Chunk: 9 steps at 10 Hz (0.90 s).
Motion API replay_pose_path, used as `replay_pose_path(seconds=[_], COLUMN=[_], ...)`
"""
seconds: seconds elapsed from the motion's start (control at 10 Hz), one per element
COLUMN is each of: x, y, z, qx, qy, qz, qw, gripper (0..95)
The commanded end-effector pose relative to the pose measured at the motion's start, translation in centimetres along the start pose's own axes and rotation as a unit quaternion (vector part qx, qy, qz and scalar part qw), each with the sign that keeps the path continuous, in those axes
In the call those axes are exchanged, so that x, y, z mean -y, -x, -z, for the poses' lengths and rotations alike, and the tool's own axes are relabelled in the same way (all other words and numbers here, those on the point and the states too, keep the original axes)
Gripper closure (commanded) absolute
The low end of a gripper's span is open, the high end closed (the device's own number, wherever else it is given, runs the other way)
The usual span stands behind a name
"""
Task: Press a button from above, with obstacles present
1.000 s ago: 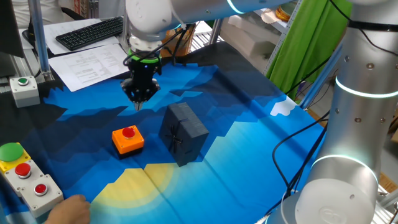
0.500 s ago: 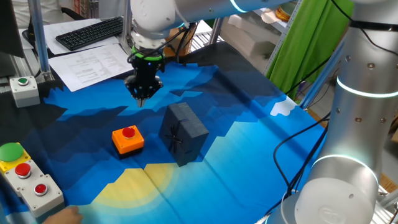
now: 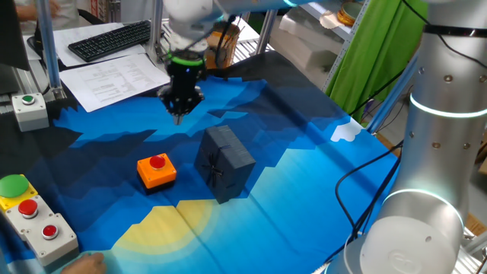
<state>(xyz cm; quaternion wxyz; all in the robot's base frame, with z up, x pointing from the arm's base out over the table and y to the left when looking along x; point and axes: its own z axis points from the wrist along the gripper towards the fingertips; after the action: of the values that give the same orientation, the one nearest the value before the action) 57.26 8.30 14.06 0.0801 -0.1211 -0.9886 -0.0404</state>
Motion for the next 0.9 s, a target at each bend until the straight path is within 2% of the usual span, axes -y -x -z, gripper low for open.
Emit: replay_pose_path(seconds=[0.1, 0.2, 0.9], x=[1.6, 2.1, 2.3], y=[-0.5, -0.6, -1.8], z=[1.0, 1.3, 1.2], qx=[0.000, -0.001, -0.003], qy=[0.002, 0.001, -0.002], qz=[0.000, -0.001, -0.022], qw=[1.0000, 1.0000, 0.9998], gripper=[95.0, 95.0, 95.0])
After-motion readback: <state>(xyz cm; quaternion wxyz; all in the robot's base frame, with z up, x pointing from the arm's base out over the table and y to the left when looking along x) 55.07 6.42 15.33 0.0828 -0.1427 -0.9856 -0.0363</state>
